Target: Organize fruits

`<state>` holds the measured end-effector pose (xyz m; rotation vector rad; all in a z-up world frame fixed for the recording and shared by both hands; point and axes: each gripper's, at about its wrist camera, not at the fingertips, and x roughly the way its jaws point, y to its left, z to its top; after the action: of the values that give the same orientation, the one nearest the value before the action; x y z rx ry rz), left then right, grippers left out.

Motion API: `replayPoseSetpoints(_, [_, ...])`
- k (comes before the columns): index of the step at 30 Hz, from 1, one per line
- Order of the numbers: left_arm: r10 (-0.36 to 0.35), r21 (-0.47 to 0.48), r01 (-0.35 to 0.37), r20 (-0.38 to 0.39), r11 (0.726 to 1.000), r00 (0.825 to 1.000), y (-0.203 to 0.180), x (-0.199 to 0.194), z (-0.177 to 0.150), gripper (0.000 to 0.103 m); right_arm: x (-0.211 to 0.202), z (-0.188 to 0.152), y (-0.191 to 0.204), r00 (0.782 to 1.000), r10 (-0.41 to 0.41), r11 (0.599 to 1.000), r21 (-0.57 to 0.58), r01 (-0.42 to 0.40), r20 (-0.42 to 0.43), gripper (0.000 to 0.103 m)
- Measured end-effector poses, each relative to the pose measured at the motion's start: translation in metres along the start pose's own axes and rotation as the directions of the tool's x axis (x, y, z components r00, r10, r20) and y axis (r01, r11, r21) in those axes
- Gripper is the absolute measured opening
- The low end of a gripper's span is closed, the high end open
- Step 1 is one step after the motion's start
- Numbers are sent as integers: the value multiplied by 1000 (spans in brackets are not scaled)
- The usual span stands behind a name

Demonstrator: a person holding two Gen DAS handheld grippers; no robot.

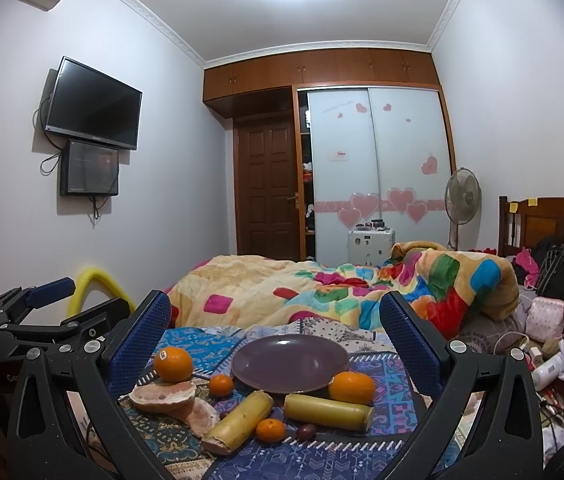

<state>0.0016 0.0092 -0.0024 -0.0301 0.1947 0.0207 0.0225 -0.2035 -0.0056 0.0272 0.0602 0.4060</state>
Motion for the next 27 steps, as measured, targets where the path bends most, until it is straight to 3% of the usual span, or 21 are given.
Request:
replayPoseSetpoints(16, [-6, -3, 6, -13, 1000, 1000, -1, 7, -3, 103, 3, -2, 0, 1000, -9, 1000, -6, 9, -5, 103])
replayPoseSetpoints(27, [51, 15, -50, -127, 999, 991, 12, 46, -18, 103, 28, -21, -19, 990, -87, 995, -63, 80, -115, 103])
